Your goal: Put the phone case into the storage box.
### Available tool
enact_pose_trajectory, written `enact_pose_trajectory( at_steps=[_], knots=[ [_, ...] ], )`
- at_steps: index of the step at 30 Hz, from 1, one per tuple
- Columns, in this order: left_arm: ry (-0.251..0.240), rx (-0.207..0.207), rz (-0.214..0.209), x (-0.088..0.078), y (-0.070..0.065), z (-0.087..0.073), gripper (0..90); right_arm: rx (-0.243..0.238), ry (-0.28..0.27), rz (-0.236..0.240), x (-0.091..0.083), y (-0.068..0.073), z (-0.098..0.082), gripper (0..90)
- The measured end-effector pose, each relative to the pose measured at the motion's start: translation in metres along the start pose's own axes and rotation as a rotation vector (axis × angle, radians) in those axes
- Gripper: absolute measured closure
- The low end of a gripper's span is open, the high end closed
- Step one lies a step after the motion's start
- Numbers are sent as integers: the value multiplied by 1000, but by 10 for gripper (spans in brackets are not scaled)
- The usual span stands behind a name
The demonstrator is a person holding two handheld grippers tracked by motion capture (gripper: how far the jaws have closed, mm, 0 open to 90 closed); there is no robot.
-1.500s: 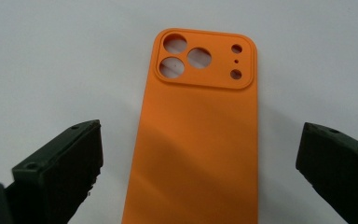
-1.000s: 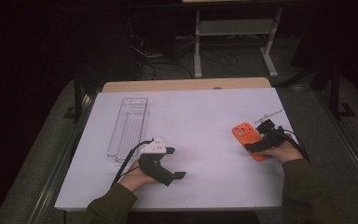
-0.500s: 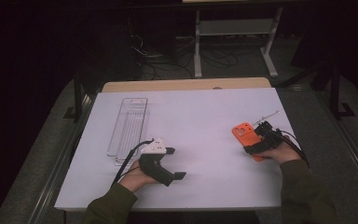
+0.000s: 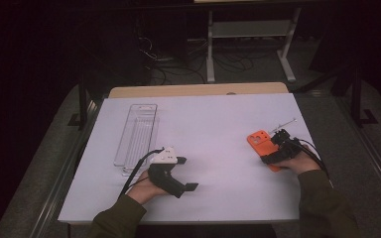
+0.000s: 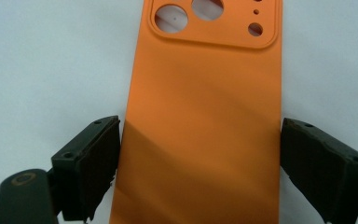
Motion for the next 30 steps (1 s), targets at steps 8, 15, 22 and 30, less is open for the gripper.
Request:
enact_pose_trajectory(
  at_steps=[8, 15, 22, 30],
  knots=[
    [0, 1, 1, 0, 0, 0, 0, 13, 6, 3, 1, -1, -2, 131],
    [9, 6, -1, 0, 0, -1, 0, 31, -19, 11, 2, -2, -5, 136],
    [14, -5, -1, 0, 0, -1, 0, 36, -19, -7, 2, -1, -6, 138],
    [13, -5, 0, 0, 0, -1, 0, 52, -64, -5, 2, -1, -8, 147]
  ],
)
Point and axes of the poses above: each handheld gripper's, and its own axes: x roughly forward along the jaws, z roughly out of its top, y roughly to its left, the point moved 4 cm from there along x, roughly forward along the jaws, and after that the axes turned 1 degree about z, right-handed, at the moved point
